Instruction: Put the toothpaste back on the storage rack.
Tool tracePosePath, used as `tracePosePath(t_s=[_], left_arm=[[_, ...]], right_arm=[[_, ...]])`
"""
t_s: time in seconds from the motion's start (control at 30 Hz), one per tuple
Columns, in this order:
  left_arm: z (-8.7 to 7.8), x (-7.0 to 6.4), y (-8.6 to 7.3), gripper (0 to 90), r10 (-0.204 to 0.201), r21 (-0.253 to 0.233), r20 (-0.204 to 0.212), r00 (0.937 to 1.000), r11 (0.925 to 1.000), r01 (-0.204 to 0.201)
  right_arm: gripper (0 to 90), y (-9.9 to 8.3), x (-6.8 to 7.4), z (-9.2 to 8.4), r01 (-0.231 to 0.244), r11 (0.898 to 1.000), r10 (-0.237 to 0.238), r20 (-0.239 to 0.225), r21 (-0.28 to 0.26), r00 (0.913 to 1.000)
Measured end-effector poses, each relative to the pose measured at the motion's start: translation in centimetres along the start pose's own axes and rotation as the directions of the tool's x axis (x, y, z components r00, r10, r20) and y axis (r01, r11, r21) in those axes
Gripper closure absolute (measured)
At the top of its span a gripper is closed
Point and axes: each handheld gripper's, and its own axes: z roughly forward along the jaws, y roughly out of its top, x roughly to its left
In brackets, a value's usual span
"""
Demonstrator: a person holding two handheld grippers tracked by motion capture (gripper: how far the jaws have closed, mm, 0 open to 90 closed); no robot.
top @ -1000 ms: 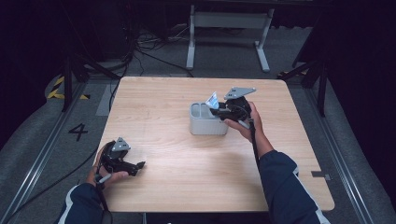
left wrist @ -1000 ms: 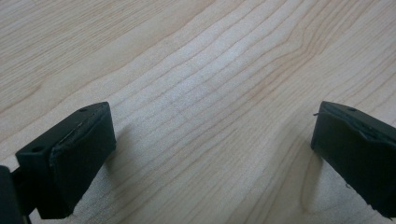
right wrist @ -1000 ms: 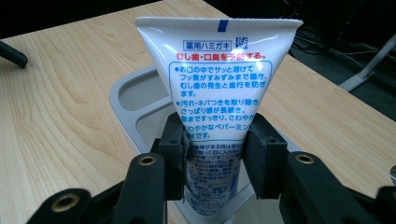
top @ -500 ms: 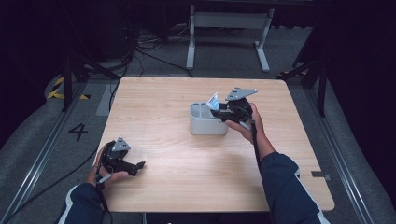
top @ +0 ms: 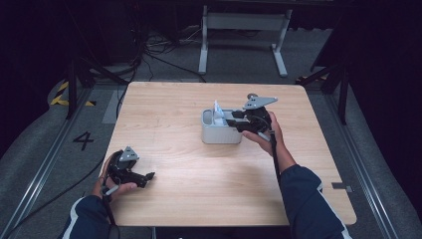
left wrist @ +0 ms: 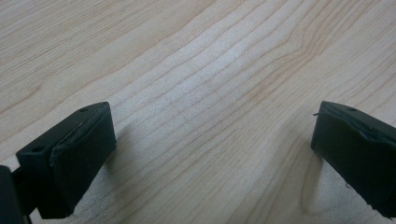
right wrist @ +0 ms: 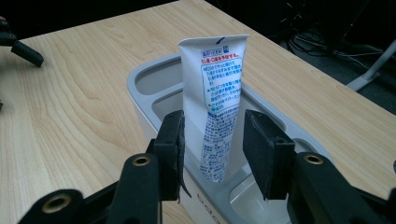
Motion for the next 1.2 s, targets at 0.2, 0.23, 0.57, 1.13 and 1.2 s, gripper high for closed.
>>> tracePosePath(t_s=[0.2,0.23,0.57,1.13,1.2], left_arm=[[0.0,0.0,0.0,0.3,0.0,0.0,0.0,1.0,1.0,0.0],[0.0,0.0,0.0,0.3,0.0,0.0,0.0,1.0,1.0,0.0],[0.0,0.0,0.0,0.3,0.0,0.0,0.0,1.0,1.0,0.0],[0.0,0.0,0.0,0.3,0.002,0.0,-0.001,1.0,1.0,-0.002],[0.0,0.0,0.0,0.4,0.001,-0.001,-0.002,1.0,1.0,-0.001]], right_arm=[[58.0,0.0,0.3,-0.6,0.012,1.0,-0.012,0.007,0.002,0.9999],[57.5,0.0,0.3,-0.7,0.013,1.0,-0.013,0.007,0.002,0.9999],[52.5,-0.3,0.5,-2.1,0.025,1.0,-0.025,0.029,0.009,0.9993],[48.2,-1.8,0.2,-5.1,0.041,0.999,-0.043,0.084,0.026,0.9955],[47.9,-2.0,0.1,-5.5,0.038,0.999,-0.04,0.091,0.029,0.995]])
